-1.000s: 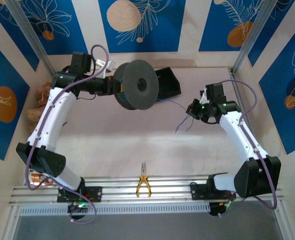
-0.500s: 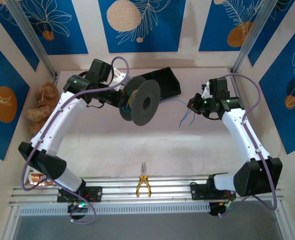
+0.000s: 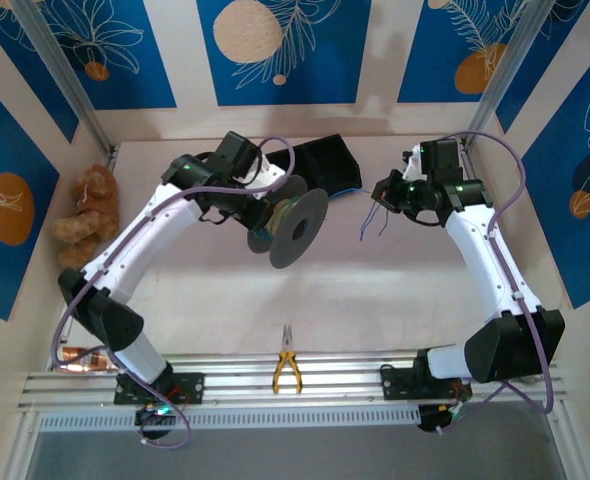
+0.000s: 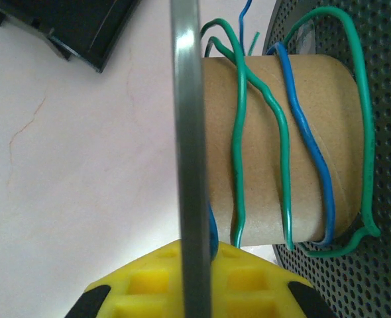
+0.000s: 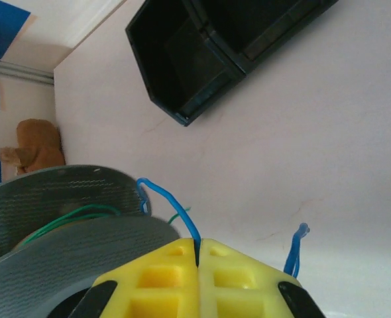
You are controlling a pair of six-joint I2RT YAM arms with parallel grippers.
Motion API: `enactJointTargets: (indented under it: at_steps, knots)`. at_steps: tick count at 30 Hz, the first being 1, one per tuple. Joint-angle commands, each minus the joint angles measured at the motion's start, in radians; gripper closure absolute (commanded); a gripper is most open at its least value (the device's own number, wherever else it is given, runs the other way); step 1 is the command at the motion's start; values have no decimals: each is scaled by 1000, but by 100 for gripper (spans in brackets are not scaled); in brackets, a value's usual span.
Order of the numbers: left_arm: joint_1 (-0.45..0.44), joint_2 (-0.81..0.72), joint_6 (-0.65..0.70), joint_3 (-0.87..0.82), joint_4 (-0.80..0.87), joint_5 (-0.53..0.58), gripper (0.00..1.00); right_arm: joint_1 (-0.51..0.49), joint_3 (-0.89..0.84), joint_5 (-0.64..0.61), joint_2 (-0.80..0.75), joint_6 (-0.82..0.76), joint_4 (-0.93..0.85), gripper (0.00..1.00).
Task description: Wrap the cables
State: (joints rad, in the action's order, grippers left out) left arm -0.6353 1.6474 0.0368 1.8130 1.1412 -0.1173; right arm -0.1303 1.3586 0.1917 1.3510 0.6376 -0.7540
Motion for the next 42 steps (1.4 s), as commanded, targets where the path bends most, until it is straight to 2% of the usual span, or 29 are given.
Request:
enactJointTargets:
  at_steps: [1, 8, 22, 32, 42]
  knots:
    - [-20, 15, 25, 42, 0, 72, 100, -20, 53, 54, 3, 14, -8, 100]
    - [-42, 83, 14, 88, 28, 173, 100, -71, 121, 106, 23, 39, -11, 100]
    - [-59, 194, -82, 217, 78, 309, 100, -319, 301, 83, 109, 93, -9, 100]
    - [-45, 229, -247, 333, 83, 367, 100, -475, 258, 71, 92, 177, 66, 100]
    - [-36, 142, -413, 295, -32, 433, 100, -583, 170, 39, 104, 243, 144, 100]
